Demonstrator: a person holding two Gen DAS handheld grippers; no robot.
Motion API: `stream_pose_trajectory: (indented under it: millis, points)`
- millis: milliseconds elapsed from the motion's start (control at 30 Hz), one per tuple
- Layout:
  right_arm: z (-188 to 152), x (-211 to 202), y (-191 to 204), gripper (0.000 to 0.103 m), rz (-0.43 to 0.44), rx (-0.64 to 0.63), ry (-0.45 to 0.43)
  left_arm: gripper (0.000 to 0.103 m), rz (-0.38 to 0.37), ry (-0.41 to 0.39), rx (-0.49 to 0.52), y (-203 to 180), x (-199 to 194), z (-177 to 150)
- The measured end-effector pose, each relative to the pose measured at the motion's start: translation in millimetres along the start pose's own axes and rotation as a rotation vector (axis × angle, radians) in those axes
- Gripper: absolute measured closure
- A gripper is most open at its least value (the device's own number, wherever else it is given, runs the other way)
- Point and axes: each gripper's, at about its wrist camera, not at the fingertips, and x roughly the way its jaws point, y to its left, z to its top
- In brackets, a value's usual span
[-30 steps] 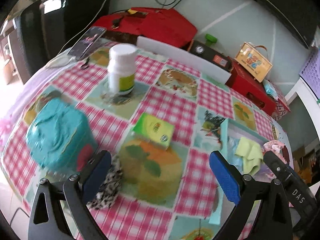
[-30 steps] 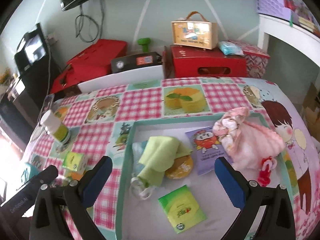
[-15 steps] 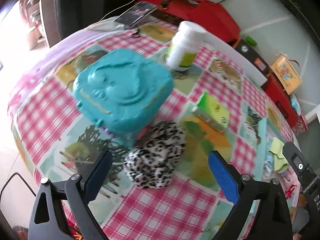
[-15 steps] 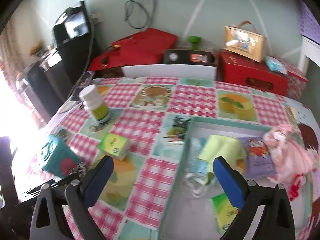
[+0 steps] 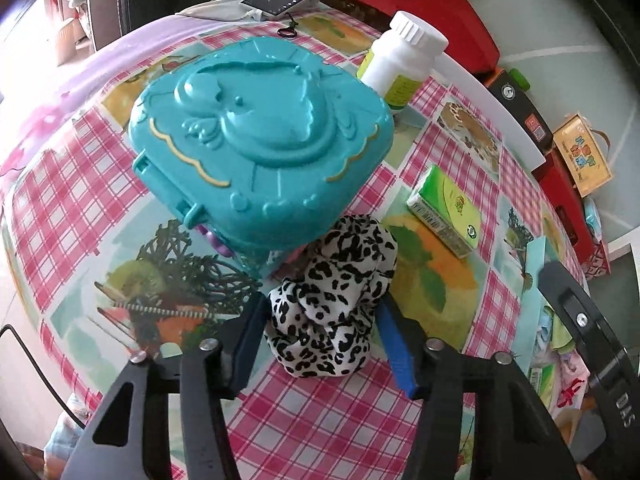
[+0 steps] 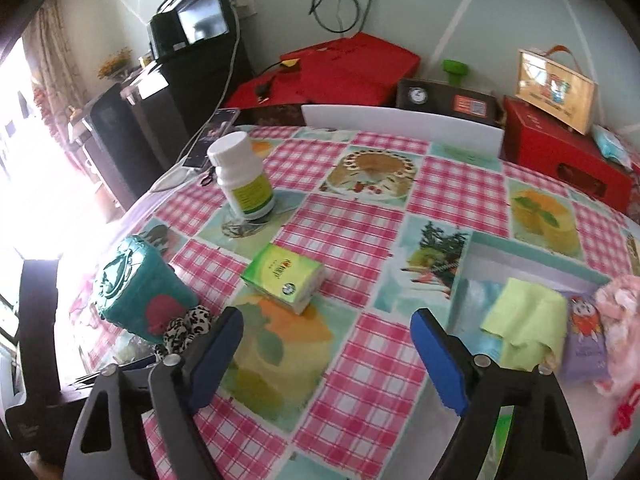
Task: Organize soft objects
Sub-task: 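Grasp the leopard scrunchie with the left gripper while the right gripper grasps the green tissue pack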
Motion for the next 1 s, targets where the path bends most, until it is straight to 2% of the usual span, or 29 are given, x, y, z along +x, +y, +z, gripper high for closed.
stream_pose_trajectory:
  millis: [67,367,1000]
  points:
    - [3,7,3,0.017,0.019,-0.019,0.007,0.053,-0.016,0.0,-0.006,1,0,1]
    - [14,36,11,0.021,0.026,-0.091,0.054,0.065,-0.059,0.006,-0.026,4,0,2]
    - [26,91,43,0.021,-0.006,-0.252,0.179,0.065,-0.118,0.034,-0.1,22,-4,6]
